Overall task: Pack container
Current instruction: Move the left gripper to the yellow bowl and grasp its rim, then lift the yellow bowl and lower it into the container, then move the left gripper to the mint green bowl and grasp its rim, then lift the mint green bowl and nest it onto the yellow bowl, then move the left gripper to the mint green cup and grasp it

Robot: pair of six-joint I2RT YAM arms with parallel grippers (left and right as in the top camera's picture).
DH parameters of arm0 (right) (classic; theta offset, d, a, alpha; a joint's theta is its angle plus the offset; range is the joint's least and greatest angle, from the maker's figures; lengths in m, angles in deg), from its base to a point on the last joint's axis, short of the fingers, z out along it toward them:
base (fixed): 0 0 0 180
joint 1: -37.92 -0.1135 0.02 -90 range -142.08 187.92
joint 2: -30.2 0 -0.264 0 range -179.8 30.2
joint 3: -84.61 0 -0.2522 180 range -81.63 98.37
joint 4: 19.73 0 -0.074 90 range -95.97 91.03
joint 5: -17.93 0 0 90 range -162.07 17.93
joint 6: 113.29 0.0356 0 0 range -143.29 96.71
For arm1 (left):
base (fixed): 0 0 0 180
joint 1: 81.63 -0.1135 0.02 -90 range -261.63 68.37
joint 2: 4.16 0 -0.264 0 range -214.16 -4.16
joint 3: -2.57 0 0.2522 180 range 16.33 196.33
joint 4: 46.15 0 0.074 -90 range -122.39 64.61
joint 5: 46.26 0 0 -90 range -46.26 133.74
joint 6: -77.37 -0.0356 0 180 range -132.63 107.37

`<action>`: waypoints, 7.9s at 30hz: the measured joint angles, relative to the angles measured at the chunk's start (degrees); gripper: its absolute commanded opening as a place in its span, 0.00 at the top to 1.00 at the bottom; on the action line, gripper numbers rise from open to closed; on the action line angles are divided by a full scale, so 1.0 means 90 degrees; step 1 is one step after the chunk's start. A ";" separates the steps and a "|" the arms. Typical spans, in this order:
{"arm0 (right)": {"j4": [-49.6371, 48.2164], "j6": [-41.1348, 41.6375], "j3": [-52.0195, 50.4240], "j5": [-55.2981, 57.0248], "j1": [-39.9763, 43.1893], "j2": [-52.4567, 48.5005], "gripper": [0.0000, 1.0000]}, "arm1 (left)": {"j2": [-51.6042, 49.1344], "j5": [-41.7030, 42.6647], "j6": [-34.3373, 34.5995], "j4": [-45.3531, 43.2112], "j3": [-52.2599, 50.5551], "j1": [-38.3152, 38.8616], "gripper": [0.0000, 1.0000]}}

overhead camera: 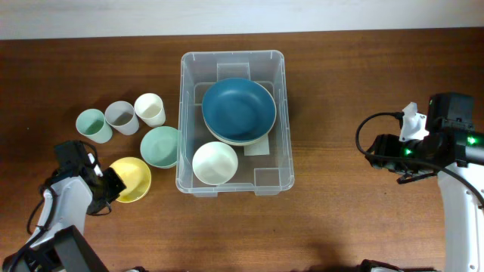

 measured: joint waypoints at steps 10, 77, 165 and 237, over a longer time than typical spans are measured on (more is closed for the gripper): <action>0.0000 0.0000 0.0000 -0.0002 0.0000 0.0000 0.40 | 0.0328 0.0245 0.0092 0.0163 0.0000 0.0000 0.99; 0.0002 -0.0090 0.0000 0.0000 0.0000 -0.0012 0.40 | -0.1163 0.1069 -0.0435 0.1746 0.2897 0.1338 0.30; 0.0046 -0.0092 0.0000 -0.0002 0.0000 -0.0012 0.40 | 0.0017 0.1044 -0.1037 0.3701 0.3997 0.3849 0.00; 0.0046 -0.0117 0.0000 -0.0002 0.0000 -0.0012 0.34 | -0.3385 0.0257 0.0019 0.1632 0.5008 -0.0296 0.99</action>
